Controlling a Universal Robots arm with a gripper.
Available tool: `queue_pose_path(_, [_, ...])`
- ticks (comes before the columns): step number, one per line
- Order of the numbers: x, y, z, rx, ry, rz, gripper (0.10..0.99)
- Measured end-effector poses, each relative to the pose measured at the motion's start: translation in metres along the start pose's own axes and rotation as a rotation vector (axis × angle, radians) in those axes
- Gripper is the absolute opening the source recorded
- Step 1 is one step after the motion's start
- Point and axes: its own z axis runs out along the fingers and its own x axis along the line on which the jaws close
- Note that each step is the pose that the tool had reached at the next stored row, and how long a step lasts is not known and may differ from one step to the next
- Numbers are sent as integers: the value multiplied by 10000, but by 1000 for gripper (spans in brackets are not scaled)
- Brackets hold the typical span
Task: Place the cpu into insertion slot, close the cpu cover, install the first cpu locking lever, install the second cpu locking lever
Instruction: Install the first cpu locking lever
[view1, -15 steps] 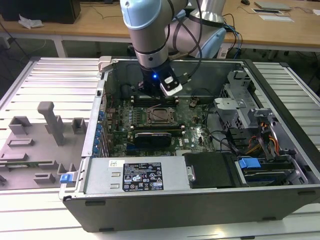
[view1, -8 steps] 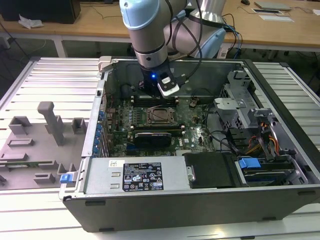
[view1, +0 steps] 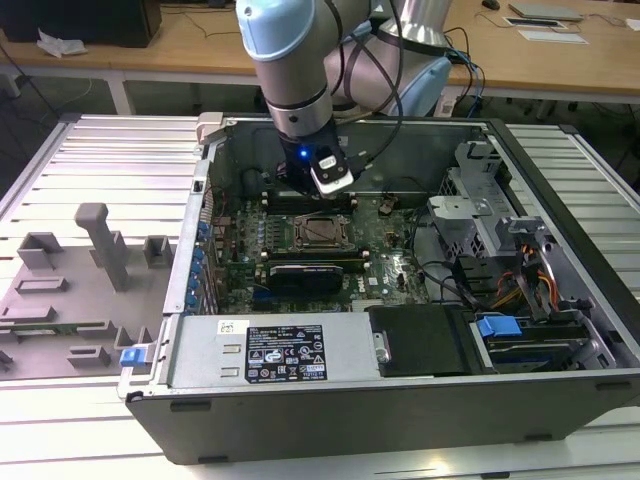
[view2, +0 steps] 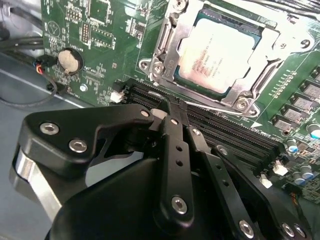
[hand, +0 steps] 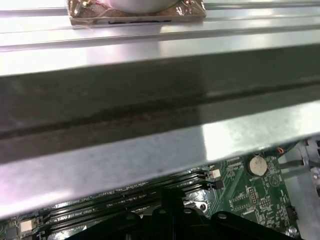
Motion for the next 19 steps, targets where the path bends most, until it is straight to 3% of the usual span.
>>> queue_pose_path(13, [26,0,96,174,-158,727,106])
queue_pose_path(19, [26,0,92,189,-167,773,106])
